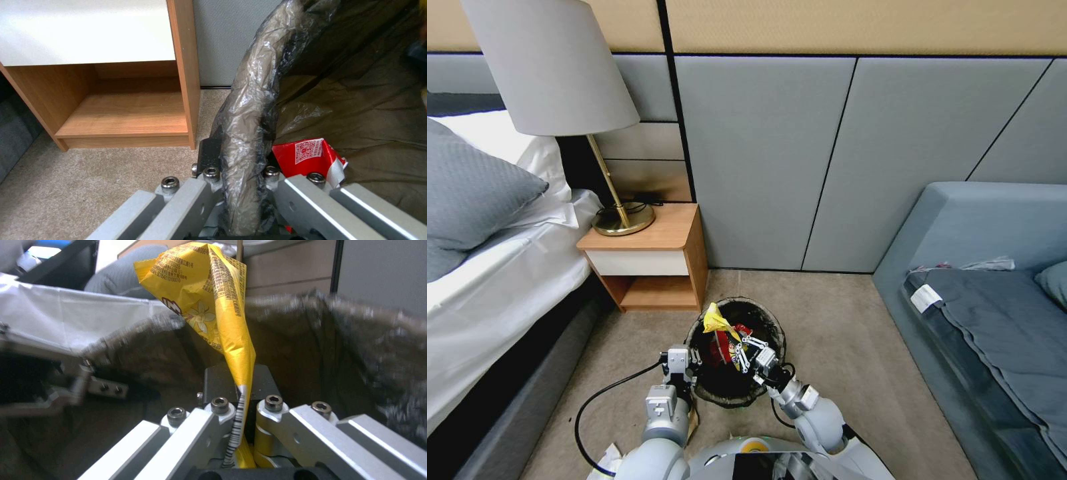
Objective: Pick up the trash bin, then pick up the garbage from the floor and place it into the trash bin.
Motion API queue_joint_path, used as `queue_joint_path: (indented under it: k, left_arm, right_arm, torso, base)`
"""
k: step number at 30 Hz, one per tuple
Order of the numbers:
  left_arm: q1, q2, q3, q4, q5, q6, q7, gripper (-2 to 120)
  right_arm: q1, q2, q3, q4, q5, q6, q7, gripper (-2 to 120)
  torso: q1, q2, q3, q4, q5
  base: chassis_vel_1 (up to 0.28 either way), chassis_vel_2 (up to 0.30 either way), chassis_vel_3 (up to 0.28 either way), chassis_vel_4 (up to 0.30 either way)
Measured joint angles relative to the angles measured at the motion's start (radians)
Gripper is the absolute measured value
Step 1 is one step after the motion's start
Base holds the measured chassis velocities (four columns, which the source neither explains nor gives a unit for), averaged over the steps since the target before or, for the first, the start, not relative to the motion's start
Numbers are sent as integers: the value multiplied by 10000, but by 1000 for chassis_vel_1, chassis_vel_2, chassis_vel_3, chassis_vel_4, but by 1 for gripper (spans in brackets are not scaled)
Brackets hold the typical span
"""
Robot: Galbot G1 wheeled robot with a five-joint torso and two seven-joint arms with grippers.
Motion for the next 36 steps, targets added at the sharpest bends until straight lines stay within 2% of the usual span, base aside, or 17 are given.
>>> queue_joint_path:
  k: [5, 6, 7, 11, 15, 18, 19, 21, 22, 25, 30, 32, 36]
  left_arm:
    - [-24, -12, 5, 0, 0, 0, 1, 0]
    - [-28, -15, 8, 0, 0, -1, 0, 0]
    - [-28, -15, 8, 0, 0, -1, 0, 0]
    - [-37, -21, 29, 0, 5, 0, 5, 0]
    - [-46, -18, 30, 0, 6, 0, 7, 0]
    - [-49, -19, 27, 0, 5, -1, 12, 0]
    - [-49, -19, 27, 0, 5, -1, 12, 0]
    - [-41, -18, 23, 0, 5, -1, 12, 0]
    - [-41, -18, 23, 0, 5, -1, 12, 0]
    - [-12, -14, 26, -6, 20, 0, 12, 0]
    - [3, -7, 21, -10, 32, -1, 12, 0]
    - [6, -5, 30, -13, 47, 0, 13, 0]
    - [6, 6, 35, -16, 51, -1, 16, 0]
  right_arm:
    - [-30, -4, 27, -99, -134, -133, 54, 0]
    - [-43, 5, 18, -108, -178, -136, 95, 6]
    - [-43, 5, 18, -108, -178, -136, 95, 6]
    - [-94, 37, -23, -109, -288, -188, 297, 25]
    - [-125, 26, -8, -94, -317, -191, 307, 34]
    - [-247, -26, 46, 18, -343, -212, 331, 49]
    - [-247, -26, 46, 18, -343, -212, 331, 49]
    - [-319, -73, 89, 58, -355, -208, 332, 59]
    - [-319, -73, 89, 58, -355, -208, 332, 59]
    - [-434, -127, 147, 115, -370, -149, 331, 76]
    - [-470, -147, 154, 161, -392, -105, 320, 88]
    - [-474, -148, 155, 180, -402, -95, 313, 97]
    - [-495, -162, 164, 194, -413, -89, 311, 100]
  torso:
    - [0, 1, 0, 0, -1]
    - [0, 0, 0, 0, 0]
    - [0, 0, 0, 0, 0]
    - [0, 0, 0, 0, 0]
    - [0, 0, 0, 0, 0]
    - [0, 0, 0, 0, 0]
    - [0, 0, 0, 0, 0]
    - [0, 1, 0, 0, 0]
    - [0, 1, 0, 0, 0]
    - [0, 0, 0, 0, 0]
    - [0, 0, 0, 0, 1]
    - [0, 0, 0, 0, 0]
    - [-1, 0, 0, 0, 0]
  base:
    - [0, 0, 0, 0]
    - [0, 0, 0, 0]
    - [0, 0, 0, 0]
    - [0, 0, 0, 0]
    - [0, 0, 0, 0]
    - [0, 0, 0, 0]
    - [0, 0, 0, 0]
    - [0, 0, 0, 0]
    - [0, 0, 0, 0]
    - [0, 0, 0, 0]
    - [0, 0, 0, 0]
    - [0, 0, 0, 0]
    - [0, 0, 0, 0]
